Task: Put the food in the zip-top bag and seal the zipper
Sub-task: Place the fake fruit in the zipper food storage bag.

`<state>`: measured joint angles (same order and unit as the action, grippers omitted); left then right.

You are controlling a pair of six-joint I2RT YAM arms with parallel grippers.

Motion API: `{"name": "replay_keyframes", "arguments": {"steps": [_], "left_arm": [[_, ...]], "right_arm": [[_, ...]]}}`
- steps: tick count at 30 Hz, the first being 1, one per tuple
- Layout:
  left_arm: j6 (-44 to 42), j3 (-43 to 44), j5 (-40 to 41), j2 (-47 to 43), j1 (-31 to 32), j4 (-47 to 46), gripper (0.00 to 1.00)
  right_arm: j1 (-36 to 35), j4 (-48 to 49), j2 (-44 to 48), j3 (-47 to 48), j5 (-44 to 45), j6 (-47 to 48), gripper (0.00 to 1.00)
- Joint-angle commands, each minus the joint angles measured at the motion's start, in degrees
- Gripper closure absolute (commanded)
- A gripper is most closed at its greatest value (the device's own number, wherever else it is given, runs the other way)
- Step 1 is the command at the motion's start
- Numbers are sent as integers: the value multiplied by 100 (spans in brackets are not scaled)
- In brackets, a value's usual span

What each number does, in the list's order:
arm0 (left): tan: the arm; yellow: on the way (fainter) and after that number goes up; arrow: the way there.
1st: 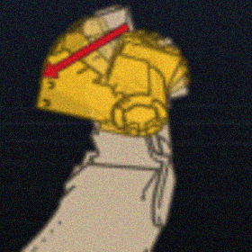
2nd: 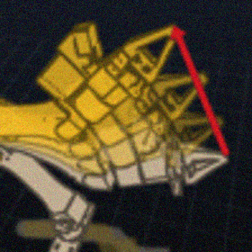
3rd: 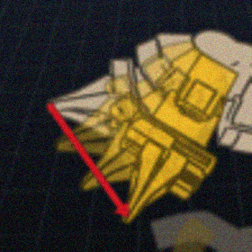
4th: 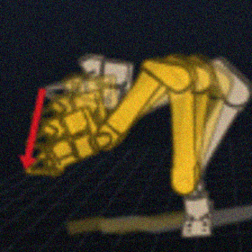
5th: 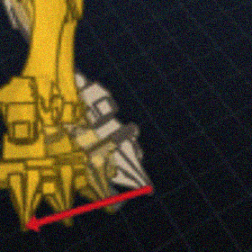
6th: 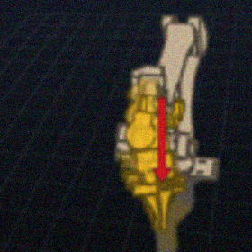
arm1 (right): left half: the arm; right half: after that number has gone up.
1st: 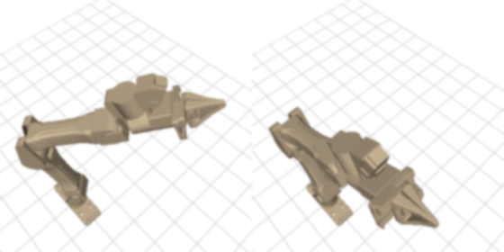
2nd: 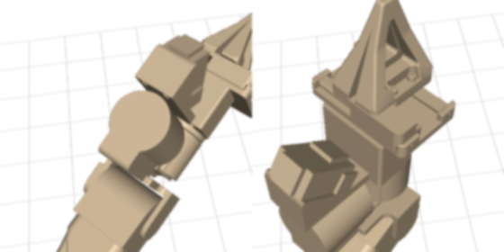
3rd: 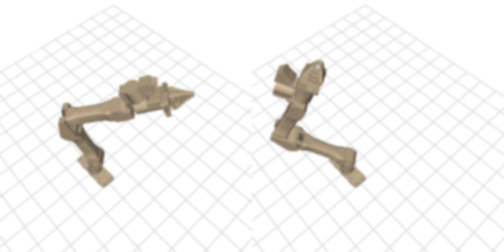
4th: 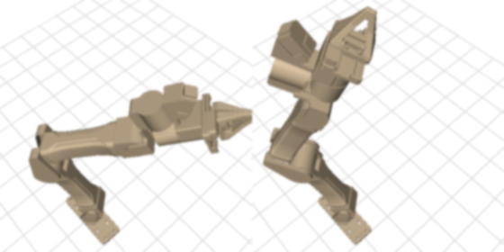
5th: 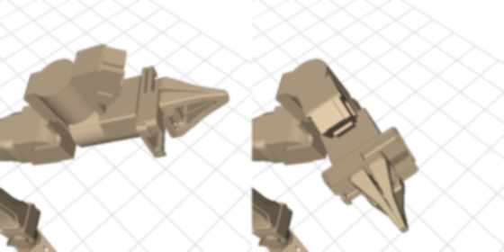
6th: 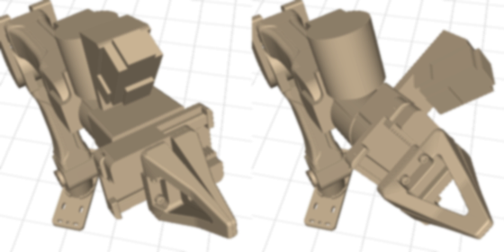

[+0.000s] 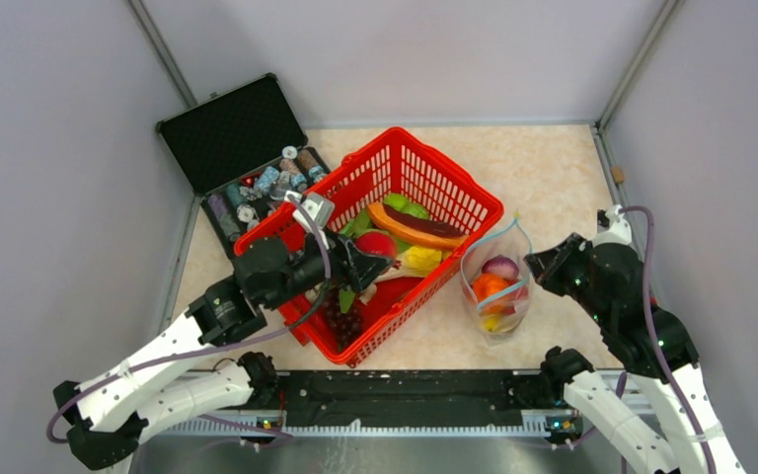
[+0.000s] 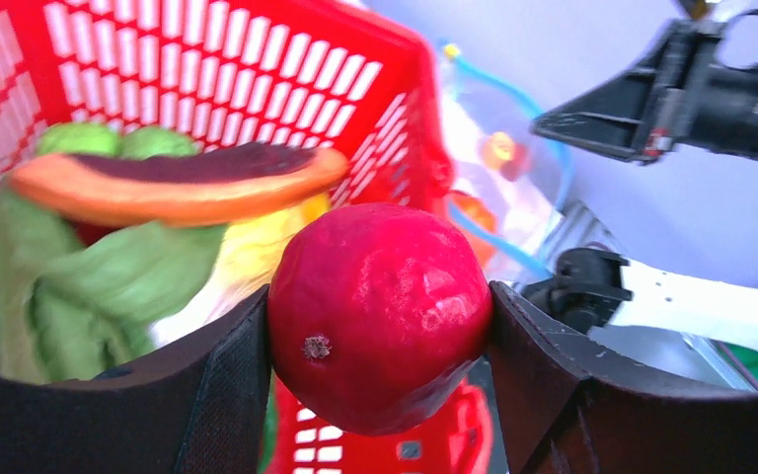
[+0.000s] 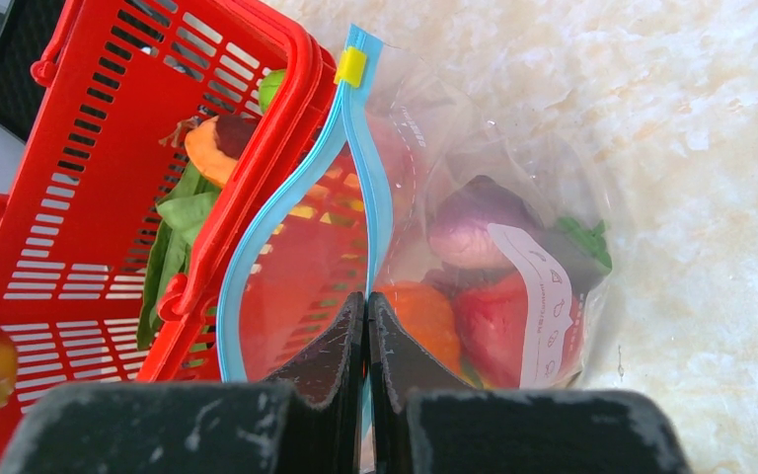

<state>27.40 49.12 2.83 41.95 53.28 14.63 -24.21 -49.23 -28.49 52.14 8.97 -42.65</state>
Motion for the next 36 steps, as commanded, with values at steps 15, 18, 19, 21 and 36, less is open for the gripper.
{"name": "replay_keyframes", "arguments": {"steps": [15,18,19,21,36], "left_arm": [[-245,1189,-2314,2251,144,-2749,52],[-599,1635,-2309,2785,284,-2641,53],[-687,1720,-2317,2943,327,-2675,53],[-822,1958,-2329,3241,370,-2514,53],[-1523,2787,-1801,4669,903,-1649,51]], "right_arm": [[11,160,141,171,-194,8,100],[5,126,226,174,-187,-2,100],[12,117,242,170,-179,-14,100],[12,96,283,206,-201,-27,100],[10,38,408,279,-289,-142,99]]}}
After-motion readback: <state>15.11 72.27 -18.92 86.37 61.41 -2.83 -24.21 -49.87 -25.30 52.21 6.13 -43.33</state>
